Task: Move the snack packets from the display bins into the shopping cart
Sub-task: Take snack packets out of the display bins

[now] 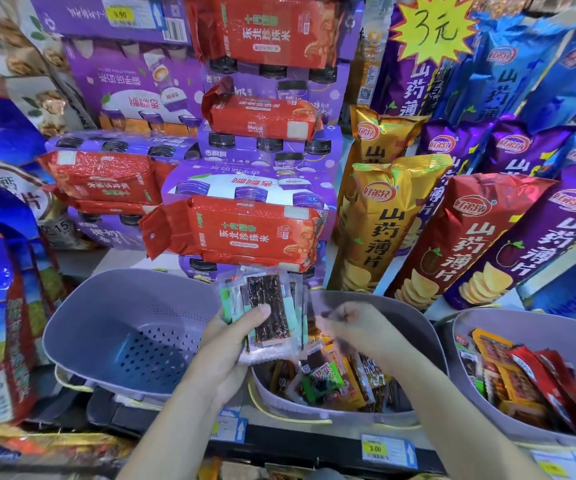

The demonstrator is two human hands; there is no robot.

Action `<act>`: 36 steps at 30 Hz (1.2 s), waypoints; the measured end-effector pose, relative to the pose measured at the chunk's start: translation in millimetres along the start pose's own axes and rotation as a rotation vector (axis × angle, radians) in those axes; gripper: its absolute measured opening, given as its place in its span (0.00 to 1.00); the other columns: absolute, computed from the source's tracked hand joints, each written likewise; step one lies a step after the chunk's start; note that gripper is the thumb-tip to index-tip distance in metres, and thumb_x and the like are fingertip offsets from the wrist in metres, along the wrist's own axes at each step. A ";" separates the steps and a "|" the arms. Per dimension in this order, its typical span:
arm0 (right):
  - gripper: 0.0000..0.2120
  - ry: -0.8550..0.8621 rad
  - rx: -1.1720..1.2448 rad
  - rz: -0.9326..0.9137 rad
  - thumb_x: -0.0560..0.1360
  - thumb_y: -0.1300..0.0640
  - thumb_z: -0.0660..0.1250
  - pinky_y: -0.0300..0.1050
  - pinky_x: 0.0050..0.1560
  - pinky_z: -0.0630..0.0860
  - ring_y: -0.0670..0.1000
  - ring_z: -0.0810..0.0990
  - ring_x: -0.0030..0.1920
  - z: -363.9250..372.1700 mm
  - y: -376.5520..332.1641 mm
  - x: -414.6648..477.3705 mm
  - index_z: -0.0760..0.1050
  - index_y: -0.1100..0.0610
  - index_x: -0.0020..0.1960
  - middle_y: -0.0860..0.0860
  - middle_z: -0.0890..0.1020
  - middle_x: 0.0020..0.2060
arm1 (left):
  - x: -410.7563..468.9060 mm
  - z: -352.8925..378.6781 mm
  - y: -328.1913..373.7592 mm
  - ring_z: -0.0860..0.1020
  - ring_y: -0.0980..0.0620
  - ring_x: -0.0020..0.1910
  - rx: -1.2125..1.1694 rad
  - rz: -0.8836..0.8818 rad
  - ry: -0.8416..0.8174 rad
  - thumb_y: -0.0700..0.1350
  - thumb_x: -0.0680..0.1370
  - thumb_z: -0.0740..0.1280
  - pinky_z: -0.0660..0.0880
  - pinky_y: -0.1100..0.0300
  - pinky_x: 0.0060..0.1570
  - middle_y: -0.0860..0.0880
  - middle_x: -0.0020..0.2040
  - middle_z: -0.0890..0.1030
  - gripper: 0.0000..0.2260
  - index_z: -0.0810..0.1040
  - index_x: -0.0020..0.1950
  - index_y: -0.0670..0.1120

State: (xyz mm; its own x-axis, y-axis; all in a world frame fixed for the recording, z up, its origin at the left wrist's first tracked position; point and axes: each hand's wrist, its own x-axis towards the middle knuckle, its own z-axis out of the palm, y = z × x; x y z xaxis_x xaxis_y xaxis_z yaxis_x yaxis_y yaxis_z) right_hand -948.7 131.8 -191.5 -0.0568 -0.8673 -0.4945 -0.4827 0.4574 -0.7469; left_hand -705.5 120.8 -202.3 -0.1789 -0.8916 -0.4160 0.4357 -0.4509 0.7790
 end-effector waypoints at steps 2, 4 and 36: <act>0.10 -0.032 -0.322 0.070 0.77 0.44 0.73 0.38 0.36 0.76 0.44 0.82 0.35 10.4 7.7 5.2 0.80 0.51 0.51 0.47 0.84 0.36 | 0.7 -3.2 -0.2 0.88 0.43 0.52 -0.042 -0.006 -0.001 0.42 0.66 0.82 0.84 0.52 0.43 0.39 0.57 0.87 0.27 0.81 0.63 0.43; 0.18 -0.134 -0.629 0.111 0.76 0.40 0.72 0.42 0.45 0.77 0.49 0.82 0.44 26.6 13.8 7.4 0.79 0.52 0.57 0.47 0.83 0.46 | 1.1 -4.3 -0.4 0.88 0.43 0.50 -0.076 -0.010 -0.006 0.41 0.67 0.82 0.84 0.53 0.41 0.38 0.57 0.87 0.25 0.81 0.63 0.42; 0.07 0.040 0.323 -0.192 0.77 0.59 0.74 0.62 0.56 0.82 0.59 0.88 0.50 -49.4 30.7 -22.8 0.86 0.47 0.51 0.55 0.88 0.48 | -22.7 2.5 9.6 0.89 0.43 0.47 -0.057 0.049 0.075 0.43 0.60 0.83 0.84 0.54 0.39 0.39 0.54 0.88 0.32 0.81 0.63 0.42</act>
State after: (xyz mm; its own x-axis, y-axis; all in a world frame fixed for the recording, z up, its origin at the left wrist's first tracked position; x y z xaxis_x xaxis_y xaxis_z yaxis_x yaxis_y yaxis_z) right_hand -1005.3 155.9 -181.2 -0.0292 -0.9475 -0.3185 -0.1877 0.3182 -0.9293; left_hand -699.4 136.5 -184.2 -0.0904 -0.9059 -0.4137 0.4919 -0.4018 0.7724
